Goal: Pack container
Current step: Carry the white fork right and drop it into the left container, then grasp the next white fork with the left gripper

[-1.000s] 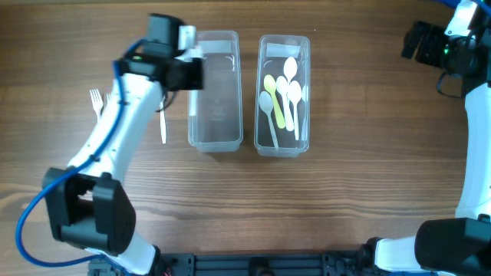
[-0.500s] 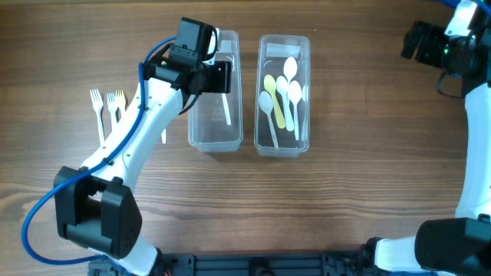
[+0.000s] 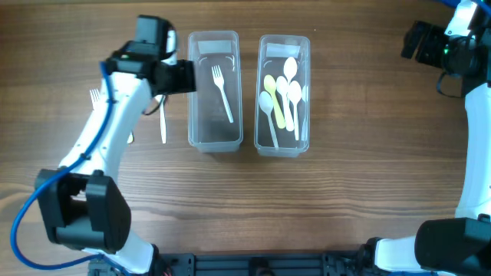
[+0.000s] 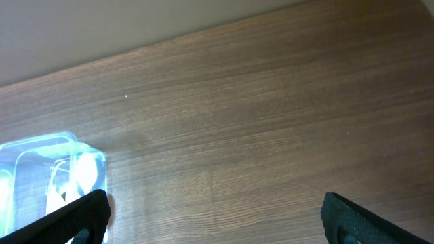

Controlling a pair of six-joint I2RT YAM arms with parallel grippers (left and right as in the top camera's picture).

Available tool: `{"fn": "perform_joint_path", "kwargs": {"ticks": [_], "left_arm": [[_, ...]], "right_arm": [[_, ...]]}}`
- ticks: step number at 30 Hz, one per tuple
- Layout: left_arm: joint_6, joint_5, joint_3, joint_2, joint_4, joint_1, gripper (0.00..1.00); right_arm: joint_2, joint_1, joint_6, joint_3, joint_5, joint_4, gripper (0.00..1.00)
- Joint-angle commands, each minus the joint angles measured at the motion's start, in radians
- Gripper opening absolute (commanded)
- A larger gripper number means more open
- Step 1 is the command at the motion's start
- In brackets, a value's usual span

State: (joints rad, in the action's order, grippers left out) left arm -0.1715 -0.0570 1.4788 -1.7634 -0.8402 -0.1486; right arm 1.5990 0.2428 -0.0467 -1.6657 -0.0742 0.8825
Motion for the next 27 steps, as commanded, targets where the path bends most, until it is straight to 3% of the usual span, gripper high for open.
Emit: {"fn": "perform_joint_path", "kwargs": {"ticks": [1, 5, 13, 16, 27], "left_arm": [[-0.020, 0.020, 0.006, 0.015, -0.041, 0.106, 0.71], [-0.012, 0.025, -0.033, 0.013, -0.034, 0.158, 0.70], [0.010, 0.025, -0.182, -0.026, 0.158, 0.160, 0.75], [0.010, 0.026, -0.187, -0.064, 0.184, 0.160, 0.69], [0.010, 0.051, -0.187, -0.244, 0.236, 0.160, 0.70]], "right_arm": [[0.005, -0.003, 0.010, -0.001, -0.004, -0.003, 1.00], [0.005, -0.003, 0.010, -0.001, -0.004, -0.003, 1.00], [0.005, -0.003, 0.010, -0.001, -0.004, -0.003, 1.00], [0.005, -0.003, 0.010, -0.001, -0.004, -0.003, 1.00], [0.005, -0.003, 0.010, -0.001, -0.004, -0.003, 1.00]]}}
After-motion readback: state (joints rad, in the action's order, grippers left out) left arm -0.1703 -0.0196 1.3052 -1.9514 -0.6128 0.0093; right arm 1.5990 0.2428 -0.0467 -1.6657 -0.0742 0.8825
